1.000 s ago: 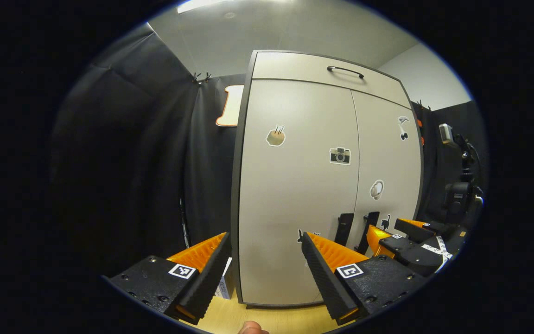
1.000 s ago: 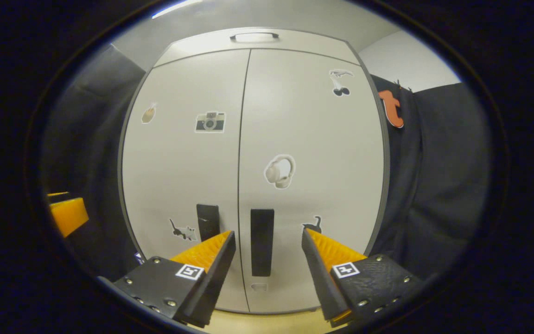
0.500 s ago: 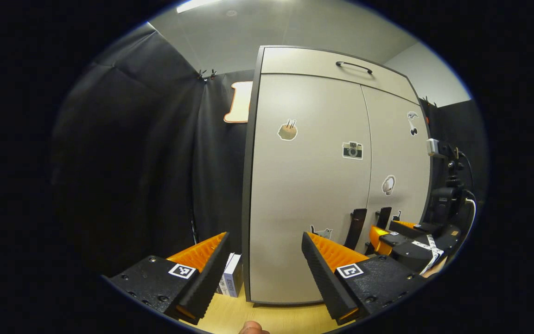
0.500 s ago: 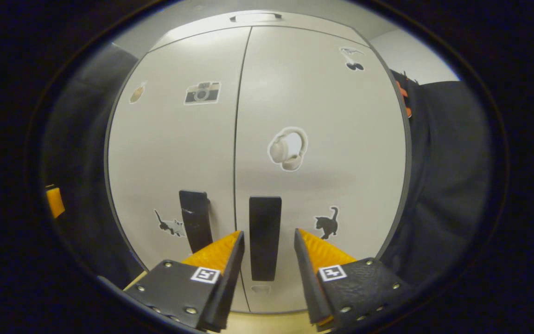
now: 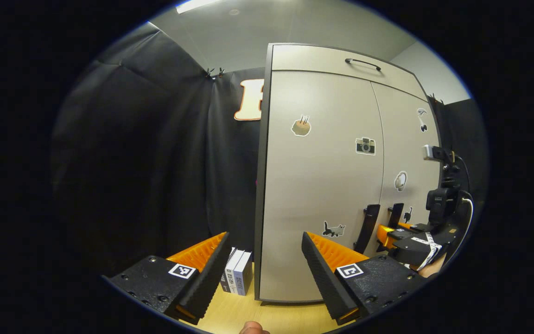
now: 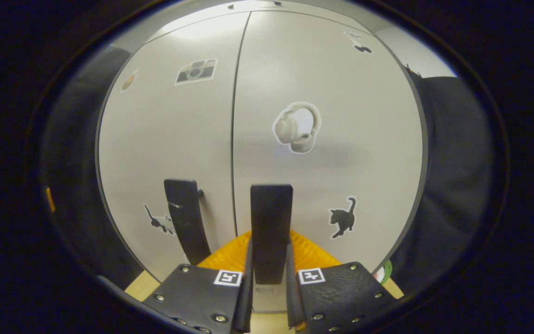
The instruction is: Open the right door of the double-door shoe cabinet with the right hand, and open the left door with the left hand.
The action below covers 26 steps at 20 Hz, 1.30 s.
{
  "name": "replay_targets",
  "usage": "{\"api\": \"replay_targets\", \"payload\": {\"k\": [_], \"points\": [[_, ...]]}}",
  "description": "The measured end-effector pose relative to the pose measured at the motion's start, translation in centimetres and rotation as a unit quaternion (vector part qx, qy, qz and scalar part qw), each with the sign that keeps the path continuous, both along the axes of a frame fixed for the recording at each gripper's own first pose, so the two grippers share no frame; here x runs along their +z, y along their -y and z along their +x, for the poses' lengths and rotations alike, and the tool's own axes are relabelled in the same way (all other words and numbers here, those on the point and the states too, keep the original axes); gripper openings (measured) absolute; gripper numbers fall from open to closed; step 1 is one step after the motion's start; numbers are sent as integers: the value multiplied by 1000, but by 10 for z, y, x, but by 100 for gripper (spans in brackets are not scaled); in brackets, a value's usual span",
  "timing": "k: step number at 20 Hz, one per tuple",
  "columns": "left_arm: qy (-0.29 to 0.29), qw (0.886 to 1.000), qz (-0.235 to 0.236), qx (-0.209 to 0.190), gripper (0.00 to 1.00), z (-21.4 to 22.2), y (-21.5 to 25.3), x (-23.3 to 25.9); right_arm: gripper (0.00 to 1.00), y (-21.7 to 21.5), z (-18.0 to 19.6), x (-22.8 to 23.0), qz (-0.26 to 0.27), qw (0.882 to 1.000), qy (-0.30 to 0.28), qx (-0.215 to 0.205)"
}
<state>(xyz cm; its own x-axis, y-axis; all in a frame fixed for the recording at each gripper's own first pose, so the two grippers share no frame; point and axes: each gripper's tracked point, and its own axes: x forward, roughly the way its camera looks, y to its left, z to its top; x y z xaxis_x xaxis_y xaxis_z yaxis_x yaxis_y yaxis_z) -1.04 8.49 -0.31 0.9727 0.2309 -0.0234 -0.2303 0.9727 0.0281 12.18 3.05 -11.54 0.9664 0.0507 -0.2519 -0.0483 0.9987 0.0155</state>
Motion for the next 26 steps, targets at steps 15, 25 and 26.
{"api": "replay_targets", "payload": {"k": [15, 25, 26], "points": [[-5, 1000, 6, 23, 95, -23, -11, 0, 21, 1, -8, 4, 3, 1000, 18, 24], [-16, 1000, -4, 23, 95, -40, -12, -9, 21, 5, -26, 8, 23, 997, 16, 78], [-18, 1000, -5, 22, 95, -41, -12, -10, 21, 6, -27, 8, 25, 996, 16, 88]]}}
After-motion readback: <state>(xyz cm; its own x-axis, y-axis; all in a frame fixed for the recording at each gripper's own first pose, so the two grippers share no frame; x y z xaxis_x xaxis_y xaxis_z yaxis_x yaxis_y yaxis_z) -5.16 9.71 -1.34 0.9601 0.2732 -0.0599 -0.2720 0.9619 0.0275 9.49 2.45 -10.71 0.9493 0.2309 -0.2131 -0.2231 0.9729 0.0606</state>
